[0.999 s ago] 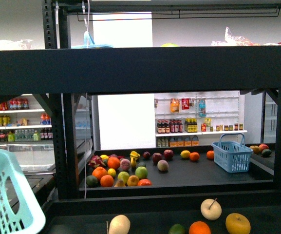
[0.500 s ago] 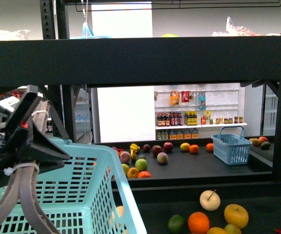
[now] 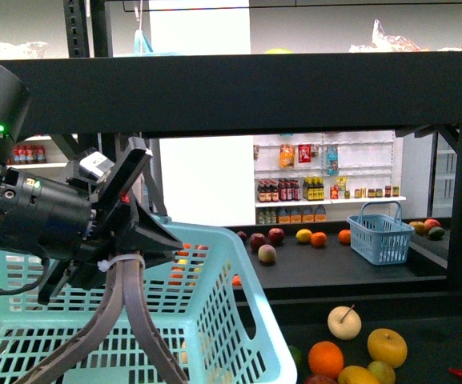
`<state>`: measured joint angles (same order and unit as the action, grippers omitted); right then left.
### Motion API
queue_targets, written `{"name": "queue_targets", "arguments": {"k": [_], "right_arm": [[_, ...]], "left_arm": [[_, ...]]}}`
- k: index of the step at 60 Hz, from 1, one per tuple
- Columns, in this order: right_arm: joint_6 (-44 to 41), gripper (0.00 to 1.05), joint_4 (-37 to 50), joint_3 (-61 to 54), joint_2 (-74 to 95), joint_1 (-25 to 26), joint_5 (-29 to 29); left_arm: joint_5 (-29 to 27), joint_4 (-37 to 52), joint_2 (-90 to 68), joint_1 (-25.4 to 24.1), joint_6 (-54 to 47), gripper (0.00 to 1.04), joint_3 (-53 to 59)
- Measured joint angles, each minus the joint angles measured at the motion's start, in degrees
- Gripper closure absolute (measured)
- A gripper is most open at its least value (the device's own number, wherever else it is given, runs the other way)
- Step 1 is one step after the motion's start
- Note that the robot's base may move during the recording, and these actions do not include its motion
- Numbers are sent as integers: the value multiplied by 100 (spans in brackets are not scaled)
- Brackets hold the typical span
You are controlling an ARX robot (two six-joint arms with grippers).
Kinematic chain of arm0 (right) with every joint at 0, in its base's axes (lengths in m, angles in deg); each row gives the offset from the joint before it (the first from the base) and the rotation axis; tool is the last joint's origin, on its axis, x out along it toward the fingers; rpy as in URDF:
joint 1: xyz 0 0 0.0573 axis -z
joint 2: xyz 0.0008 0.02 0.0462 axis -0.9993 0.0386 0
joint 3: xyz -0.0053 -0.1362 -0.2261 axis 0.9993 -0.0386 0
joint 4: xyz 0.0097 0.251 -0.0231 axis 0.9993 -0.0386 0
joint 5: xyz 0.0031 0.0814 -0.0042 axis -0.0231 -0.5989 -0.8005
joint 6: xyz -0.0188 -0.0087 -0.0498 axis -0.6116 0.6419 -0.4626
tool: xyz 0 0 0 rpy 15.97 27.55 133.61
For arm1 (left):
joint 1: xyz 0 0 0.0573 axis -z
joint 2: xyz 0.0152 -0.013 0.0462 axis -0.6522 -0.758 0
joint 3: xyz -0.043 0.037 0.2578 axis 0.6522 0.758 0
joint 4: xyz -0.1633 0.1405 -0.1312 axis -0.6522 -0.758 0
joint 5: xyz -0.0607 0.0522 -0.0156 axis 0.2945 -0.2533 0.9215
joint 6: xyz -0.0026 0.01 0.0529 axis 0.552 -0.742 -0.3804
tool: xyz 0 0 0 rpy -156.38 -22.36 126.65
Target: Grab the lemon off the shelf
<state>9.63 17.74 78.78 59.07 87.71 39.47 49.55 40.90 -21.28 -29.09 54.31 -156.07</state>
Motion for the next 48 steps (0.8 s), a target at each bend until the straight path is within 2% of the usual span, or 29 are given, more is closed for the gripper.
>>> {"name": "queue_targets", "arguments": {"k": [15, 18, 20, 26, 31, 38, 48], "right_arm": [[0, 2, 0, 0, -2, 0, 0], [-57, 2, -122, 11, 52, -118, 437], [-109, 2, -249, 20, 116, -275, 960], [-118, 2, -328, 37, 413, -323, 1244], [15, 2, -129, 177, 1054, -136, 984], [354, 2, 1047, 861, 3399, 535, 201], [616, 2, 1574, 2203, 6186, 861, -109]], "left_arm": [[-157, 105, -140, 197, 66, 91, -2], [-188, 105, -157, 223, 74, 91, -2], [-186, 107, -166, 234, 74, 91, -2], [-181, 109, -168, 236, 105, 91, -4], [-186, 114, -168, 238, 105, 91, -13], [-192, 114, -168, 240, 111, 91, -13], [-188, 114, -168, 243, 111, 91, -13]]}}
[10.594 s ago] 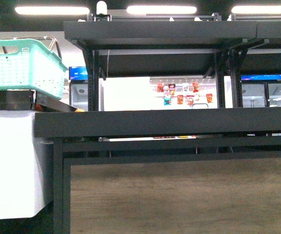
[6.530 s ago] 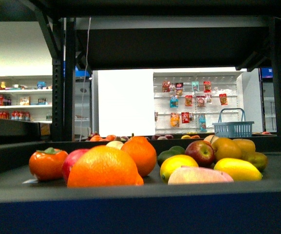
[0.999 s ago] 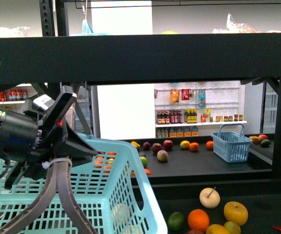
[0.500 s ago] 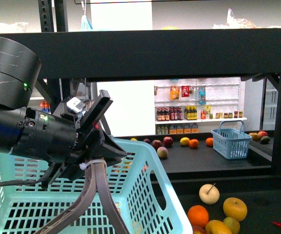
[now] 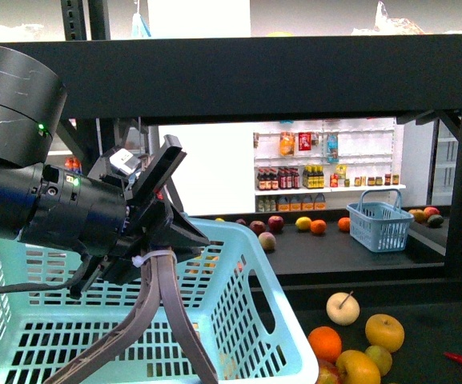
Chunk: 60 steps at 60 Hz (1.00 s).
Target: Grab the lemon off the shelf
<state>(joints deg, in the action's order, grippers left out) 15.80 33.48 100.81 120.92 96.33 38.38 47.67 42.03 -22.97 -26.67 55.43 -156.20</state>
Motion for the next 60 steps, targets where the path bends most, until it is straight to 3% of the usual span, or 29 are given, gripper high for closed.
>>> {"name": "queue_targets", "arguments": {"k": [13, 33, 48, 60], "right_arm": [[-780, 2, 769, 1805, 3268, 243, -870], [-2415, 2, 570, 3624, 5689, 380, -2223], [-3582, 2, 127, 4590, 6870, 9, -2817], [-3797, 2, 70, 5377, 7724, -195, -2879]], "left_arm": [[2, 2, -2, 4, 13, 91, -9], [0, 2, -2, 7, 17, 91, -9], [0, 2, -2, 4, 20, 91, -9], [0, 2, -2, 4, 20, 91, -9]]}}
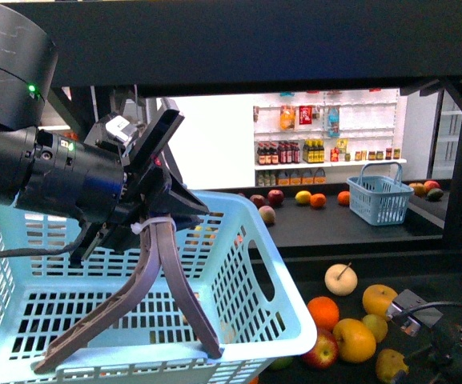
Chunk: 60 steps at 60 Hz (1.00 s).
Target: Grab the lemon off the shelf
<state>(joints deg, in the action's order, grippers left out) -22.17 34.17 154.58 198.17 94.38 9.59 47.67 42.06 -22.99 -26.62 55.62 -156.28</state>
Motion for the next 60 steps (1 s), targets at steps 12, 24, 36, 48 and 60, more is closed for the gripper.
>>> {"name": "queue_targets", "arguments": {"k": [12, 24, 36, 48, 60], "right_arm": [[-109, 2, -216, 844, 756, -153, -39], [-186, 2, -341, 1488, 1453, -284, -13], [-186, 2, -468, 1998, 1941, -378, 2], [-221, 2, -579, 1971, 2046, -400, -223], [-428, 2, -796, 1742, 2024, -398, -431]], "left_arm": [[2, 0, 0, 0, 2, 91, 0], [0, 0, 0, 0, 2, 91, 0], [0, 0, 0, 0, 2, 91, 0], [0, 0, 0, 0, 2, 91, 0], [0, 0, 0, 0, 2, 91, 0]]}}
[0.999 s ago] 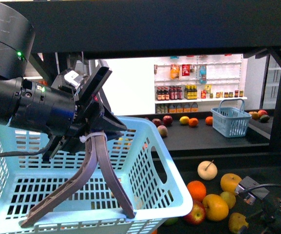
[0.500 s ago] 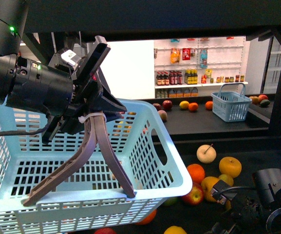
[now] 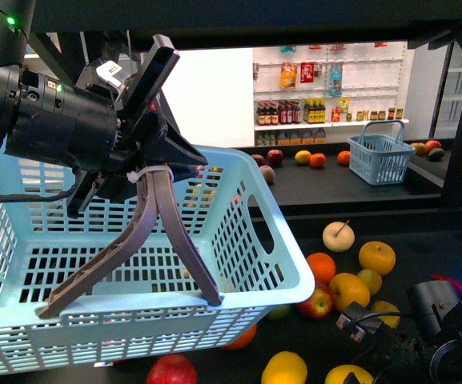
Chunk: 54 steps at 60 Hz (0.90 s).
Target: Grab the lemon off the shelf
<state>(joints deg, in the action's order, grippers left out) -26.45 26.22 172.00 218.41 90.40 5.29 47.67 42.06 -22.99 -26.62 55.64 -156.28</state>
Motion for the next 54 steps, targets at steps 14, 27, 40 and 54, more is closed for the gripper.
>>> {"name": "queue_targets", "arguments": {"k": [14, 27, 40, 54], "right_arm": [[-146, 2, -24, -7, 0, 0, 68], [-260, 2, 4, 70, 57, -2, 177], [-376, 30, 42, 76, 219, -2, 275], [-280, 51, 409, 35, 210, 7, 367]], "left_arm": [[0, 0, 0, 0, 0, 91, 0], [0, 0, 0, 0, 0, 91, 0], [-2, 0, 0, 0, 0, 91, 0], [0, 0, 0, 0, 0, 91, 0]]}}
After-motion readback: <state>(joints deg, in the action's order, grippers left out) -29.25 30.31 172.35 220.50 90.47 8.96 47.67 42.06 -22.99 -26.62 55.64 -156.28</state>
